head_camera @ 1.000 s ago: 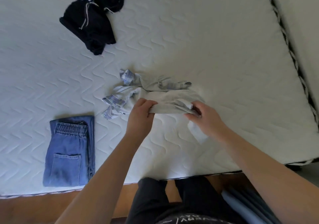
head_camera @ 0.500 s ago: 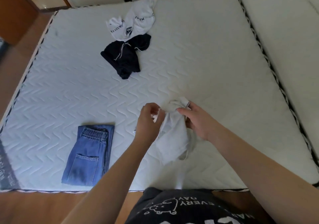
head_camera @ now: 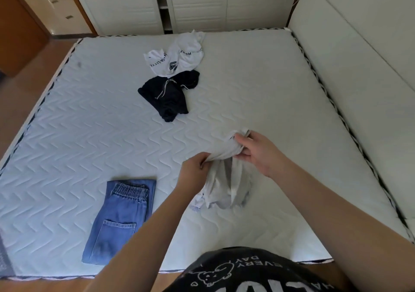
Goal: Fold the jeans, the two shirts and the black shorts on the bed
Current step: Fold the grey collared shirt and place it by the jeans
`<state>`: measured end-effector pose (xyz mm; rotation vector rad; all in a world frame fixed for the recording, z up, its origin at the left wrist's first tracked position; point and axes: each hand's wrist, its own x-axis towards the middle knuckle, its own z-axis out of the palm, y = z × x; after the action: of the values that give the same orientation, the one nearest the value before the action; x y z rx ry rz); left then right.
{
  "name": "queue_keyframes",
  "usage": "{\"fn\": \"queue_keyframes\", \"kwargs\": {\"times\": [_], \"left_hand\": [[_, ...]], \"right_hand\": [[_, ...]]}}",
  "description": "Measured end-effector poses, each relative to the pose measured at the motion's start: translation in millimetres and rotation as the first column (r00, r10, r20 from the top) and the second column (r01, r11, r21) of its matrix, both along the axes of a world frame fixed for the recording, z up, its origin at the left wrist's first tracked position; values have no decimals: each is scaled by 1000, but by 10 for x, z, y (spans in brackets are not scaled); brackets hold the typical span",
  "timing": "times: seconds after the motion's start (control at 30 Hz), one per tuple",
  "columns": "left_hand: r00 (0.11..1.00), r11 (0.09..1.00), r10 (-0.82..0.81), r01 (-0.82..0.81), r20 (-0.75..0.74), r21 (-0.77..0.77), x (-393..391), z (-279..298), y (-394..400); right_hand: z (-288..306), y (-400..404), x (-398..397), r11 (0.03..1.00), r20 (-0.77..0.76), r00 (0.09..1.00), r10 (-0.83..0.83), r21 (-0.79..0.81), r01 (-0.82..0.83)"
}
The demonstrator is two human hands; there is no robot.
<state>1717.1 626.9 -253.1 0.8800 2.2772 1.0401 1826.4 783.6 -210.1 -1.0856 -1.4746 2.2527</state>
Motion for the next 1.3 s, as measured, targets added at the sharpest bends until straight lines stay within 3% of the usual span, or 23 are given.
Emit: {"fn": "queue_keyframes", "kwargs": {"times": [0.17, 0.43, 0.67, 0.83, 1.03, 1.13, 1.3], "left_hand": [[998, 1000, -17, 17, -57, 2, -465, 167, -168], [998, 1000, -14, 15, -56, 19, -777, 281, -199], [983, 990, -140, 140, -119, -6, -862, 323, -202], [971, 969, -239, 238, 7, 68, -635, 330, -160], [947, 932, -316, 320, -54, 172, -466, 443, 76], [916, 903, -401, 397, -11, 166, -383, 501, 139], [945, 931, -309, 278, 105, 235, -309, 468, 164]], "right_hand": [[-67, 15, -28, 987, -60, 986, -157, -56, 154], [-44, -28, -98, 968, -17, 971, -240, -82, 238], [0, -6, -36, 937, -20, 943, -331, -125, 326], [77, -100, -32, 973, -97, 975, -202, -133, 188], [185, -255, -85, 999, -127, 992, 22, 51, -15], [203, -284, -102, 986, -106, 990, 89, 150, -72], [199, -300, -111, 959, -70, 989, 127, 265, -104]]}}
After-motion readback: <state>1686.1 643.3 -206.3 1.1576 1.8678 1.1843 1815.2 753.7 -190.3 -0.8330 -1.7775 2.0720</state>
